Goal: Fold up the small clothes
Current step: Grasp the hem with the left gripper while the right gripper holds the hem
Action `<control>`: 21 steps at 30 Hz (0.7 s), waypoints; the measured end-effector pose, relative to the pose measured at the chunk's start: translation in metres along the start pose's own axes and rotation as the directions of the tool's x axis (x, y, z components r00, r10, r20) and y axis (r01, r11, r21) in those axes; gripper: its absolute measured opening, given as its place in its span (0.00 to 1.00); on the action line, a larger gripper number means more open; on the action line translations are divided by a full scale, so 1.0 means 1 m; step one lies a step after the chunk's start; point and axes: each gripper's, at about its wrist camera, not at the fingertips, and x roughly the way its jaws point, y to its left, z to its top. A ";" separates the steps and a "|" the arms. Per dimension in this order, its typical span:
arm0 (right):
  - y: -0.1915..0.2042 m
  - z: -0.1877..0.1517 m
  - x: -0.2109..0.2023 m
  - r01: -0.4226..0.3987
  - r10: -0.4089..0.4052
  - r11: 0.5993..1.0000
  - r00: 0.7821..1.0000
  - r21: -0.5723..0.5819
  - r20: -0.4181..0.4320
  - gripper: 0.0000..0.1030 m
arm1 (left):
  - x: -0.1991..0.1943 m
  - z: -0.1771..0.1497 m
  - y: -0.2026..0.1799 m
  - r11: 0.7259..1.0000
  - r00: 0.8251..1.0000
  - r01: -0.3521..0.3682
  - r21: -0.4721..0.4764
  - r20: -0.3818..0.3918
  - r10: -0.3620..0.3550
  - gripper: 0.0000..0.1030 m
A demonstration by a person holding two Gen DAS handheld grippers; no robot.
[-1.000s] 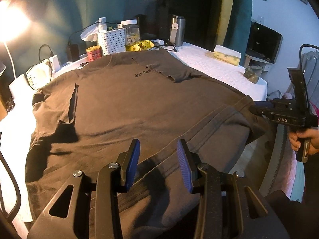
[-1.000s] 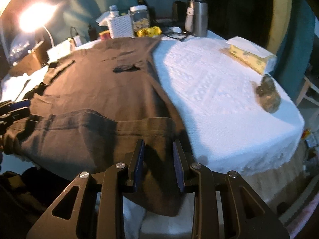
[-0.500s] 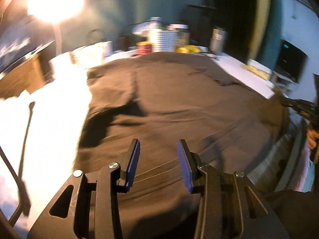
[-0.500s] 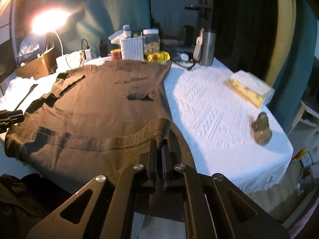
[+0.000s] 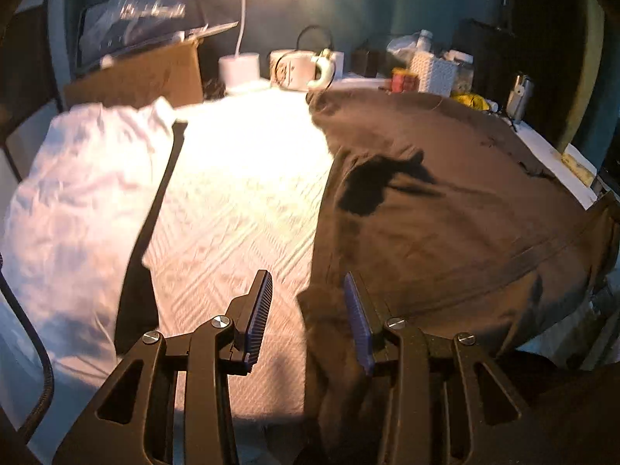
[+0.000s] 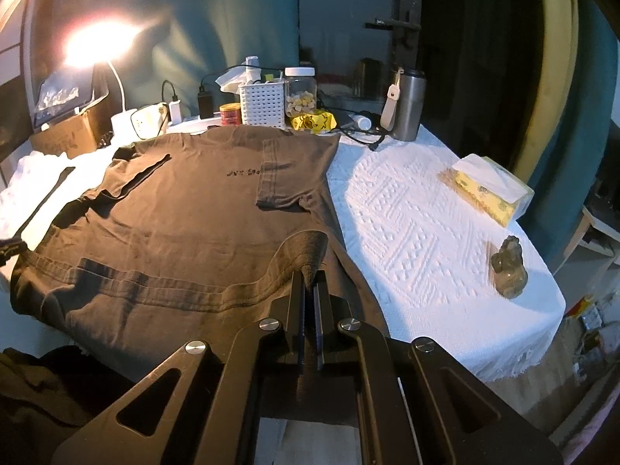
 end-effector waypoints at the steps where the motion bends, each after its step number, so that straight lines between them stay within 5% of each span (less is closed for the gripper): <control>1: 0.000 0.000 0.000 0.003 -0.003 1.000 1.000 0.003 -0.002 0.05 | 0.000 -0.002 0.001 1.000 1.000 0.012 -0.006 -0.006 -0.012 0.37; 6: 0.001 0.000 0.001 0.015 -0.014 1.000 1.000 0.013 -0.007 0.05 | 0.004 -0.008 -0.004 0.997 0.996 0.078 0.004 -0.036 -0.078 0.37; 10: -0.002 -0.001 0.001 0.017 -0.017 1.000 1.000 0.019 -0.002 0.05 | 0.009 -0.011 -0.009 0.997 0.997 0.062 0.044 -0.052 -0.060 0.37; 11: -0.003 -0.001 0.001 0.020 -0.020 1.000 1.000 0.024 -0.003 0.05 | 0.009 -0.011 -0.011 0.997 0.997 0.060 0.054 -0.049 -0.057 0.32; 12: -0.003 -0.001 0.001 0.021 -0.021 0.999 1.000 0.026 -0.004 0.05 | 0.008 -0.011 -0.013 0.996 0.998 0.058 0.067 -0.043 -0.055 0.16; 14: -0.005 -0.002 0.001 0.024 -0.024 0.999 1.000 0.032 -0.003 0.04 | 0.003 -0.012 -0.018 0.994 0.999 0.051 0.096 -0.023 -0.049 0.07; 21: -0.007 0.001 -0.005 0.036 -0.037 0.999 0.999 0.038 0.013 0.05 | -0.021 -0.002 -0.022 0.991 0.998 0.023 0.133 0.060 -0.031 0.05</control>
